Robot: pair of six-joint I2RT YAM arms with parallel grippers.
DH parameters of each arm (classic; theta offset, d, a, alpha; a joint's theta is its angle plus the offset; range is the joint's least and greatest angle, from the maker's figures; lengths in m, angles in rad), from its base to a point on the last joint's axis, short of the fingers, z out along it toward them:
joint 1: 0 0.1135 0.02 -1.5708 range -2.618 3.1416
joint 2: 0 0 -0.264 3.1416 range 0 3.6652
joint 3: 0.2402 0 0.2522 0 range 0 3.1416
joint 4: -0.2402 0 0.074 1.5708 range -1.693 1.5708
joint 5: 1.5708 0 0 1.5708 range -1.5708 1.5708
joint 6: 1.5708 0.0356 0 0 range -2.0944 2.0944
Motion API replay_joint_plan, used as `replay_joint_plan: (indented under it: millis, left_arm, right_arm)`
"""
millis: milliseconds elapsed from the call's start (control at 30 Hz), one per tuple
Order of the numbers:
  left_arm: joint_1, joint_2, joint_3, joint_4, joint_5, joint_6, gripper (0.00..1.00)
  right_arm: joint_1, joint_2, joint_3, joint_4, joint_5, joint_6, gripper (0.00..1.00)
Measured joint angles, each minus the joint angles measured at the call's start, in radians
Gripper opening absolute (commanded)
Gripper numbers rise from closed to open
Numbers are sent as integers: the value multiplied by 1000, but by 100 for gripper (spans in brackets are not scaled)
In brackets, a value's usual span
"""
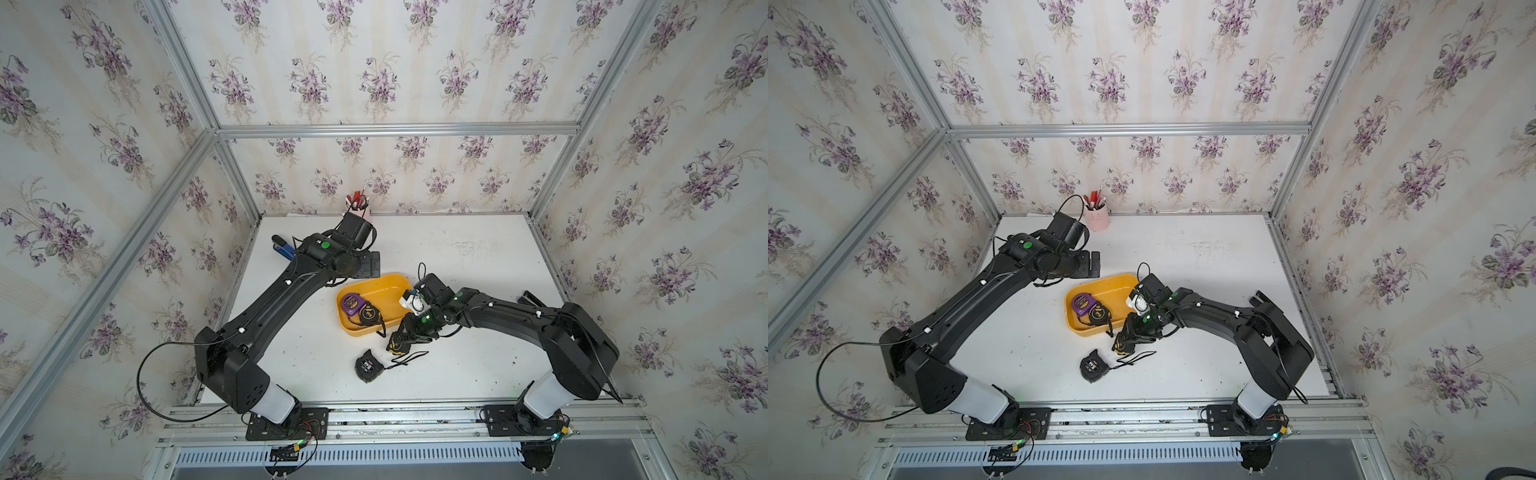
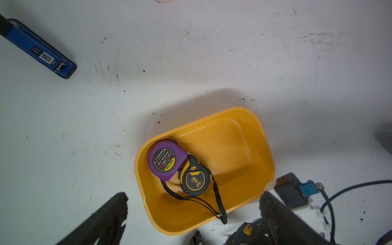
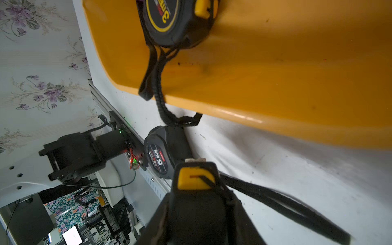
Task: Take the tape measure out of the storage box
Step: Place the tape measure at the center of the board.
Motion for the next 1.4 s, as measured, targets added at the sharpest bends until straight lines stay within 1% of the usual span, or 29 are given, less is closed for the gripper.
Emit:
replay_joint_plan:
  millis: [267,333,400,500,633,767,867,1067,1200,1400]
  left_arm:
    - [0,-3,23,-10,-11,-6,100]
    - [0,-3,26,-13,-12,-8,100]
    - [0,-3,26,-16,-12,-10,100]
    - [0,1,26,-25,-12,-15,100]
    - [0,10,26,-33,-10,-22,100]
    - [0,17,26,-34,-8,-24,100]
    - [0,17,26,-34,-4,-26,100]
    - [0,24,26,-40,10,-22,100]
    - [0,43,12,-51,25,2,100]
    - [-8,64,-64,-56,95,15,100]
  right_arm:
    - [27,44,-8,21,-24,17,27]
    - [34,55,-9,21,-27,29,29]
    - [39,62,-14,21,-28,29,35]
    - [38,63,-21,26,-27,26,49]
    - [38,59,-21,16,-20,16,59]
    - [38,41,-22,-18,-11,10,71]
    - [38,18,-29,-47,10,7,76]
    - [38,-73,-31,-122,104,5,83]
    - [38,-136,-6,-178,199,2,84]
    - [32,-245,39,-222,351,-21,86]
